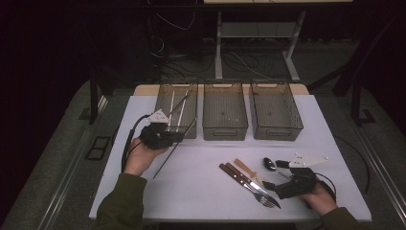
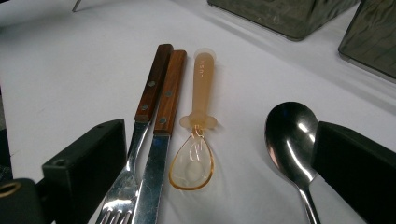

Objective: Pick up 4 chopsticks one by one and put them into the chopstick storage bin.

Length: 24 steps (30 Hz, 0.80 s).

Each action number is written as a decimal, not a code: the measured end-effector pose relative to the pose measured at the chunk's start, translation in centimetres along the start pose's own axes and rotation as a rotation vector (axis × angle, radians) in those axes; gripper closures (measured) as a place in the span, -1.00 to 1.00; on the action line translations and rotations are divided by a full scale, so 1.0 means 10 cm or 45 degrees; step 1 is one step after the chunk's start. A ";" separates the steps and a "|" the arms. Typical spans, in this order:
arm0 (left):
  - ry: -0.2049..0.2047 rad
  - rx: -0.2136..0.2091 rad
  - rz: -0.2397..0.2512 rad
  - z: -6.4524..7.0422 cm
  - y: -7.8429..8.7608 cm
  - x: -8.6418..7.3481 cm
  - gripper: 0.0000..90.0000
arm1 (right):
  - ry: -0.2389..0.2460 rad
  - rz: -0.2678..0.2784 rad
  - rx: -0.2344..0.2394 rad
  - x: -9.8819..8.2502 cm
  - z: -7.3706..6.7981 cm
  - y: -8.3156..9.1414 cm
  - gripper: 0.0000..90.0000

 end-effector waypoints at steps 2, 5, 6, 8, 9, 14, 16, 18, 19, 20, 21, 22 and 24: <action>0.012 -0.007 0.048 0.01 0.05 0.05 0.88 | -0.001 -0.001 0.001 0.00 0.00 0.00 -0.91; 0.023 -0.020 0.109 0.02 0.15 0.11 0.88 | 0.004 0.002 0.000 0.00 0.00 0.00 -0.91; 0.028 -0.027 0.135 0.02 0.18 0.14 0.88 | 0.004 0.002 0.000 0.00 0.00 0.00 -0.91; 0.035 -0.039 0.170 0.03 0.24 0.18 0.88 | -0.003 -0.002 0.003 0.00 0.00 0.00 -0.91; 0.037 -0.042 0.183 0.03 0.26 0.20 0.88 | -0.001 -0.001 0.002 0.00 0.00 0.00 -0.91; 0.044 -0.052 0.256 0.04 0.36 0.27 0.88 | -0.002 -0.003 0.002 0.00 0.00 0.00 -0.91; 0.043 -0.040 0.286 0.03 0.41 0.31 0.88 | -0.005 -0.001 0.003 0.00 0.00 0.00 -0.91; 0.040 -0.028 0.297 0.00 0.44 0.34 0.88 | -0.014 -0.005 0.004 0.00 0.00 0.00 -0.91; 0.038 -0.020 0.300 -0.02 0.45 0.36 0.88 | -0.004 0.001 0.000 0.00 0.01 0.00 -0.91; 0.040 -0.011 0.305 -0.04 0.46 0.37 0.88 | -0.001 0.004 -0.004 0.00 0.01 -0.01 -0.91; 0.038 -0.002 0.318 -0.06 0.47 0.40 0.88 | 0.001 0.004 -0.003 0.00 0.01 0.00 -0.91; 0.037 0.002 0.327 -0.08 0.48 0.43 0.88 | -0.001 0.004 -0.003 0.00 0.01 0.00 -0.91; 0.039 0.013 0.350 -0.12 0.50 0.49 0.88 | -0.004 0.004 -0.005 0.00 0.01 0.00 -0.91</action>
Point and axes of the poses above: each handheld gripper's, and its own axes: y roughly backward along the jaws, x roughly out of its top, z roughly to its right, the point moved 9 cm from there along -y, roughly forward along the jaws, and after that the axes turned 1 degree about x, right-handed, at the moved point
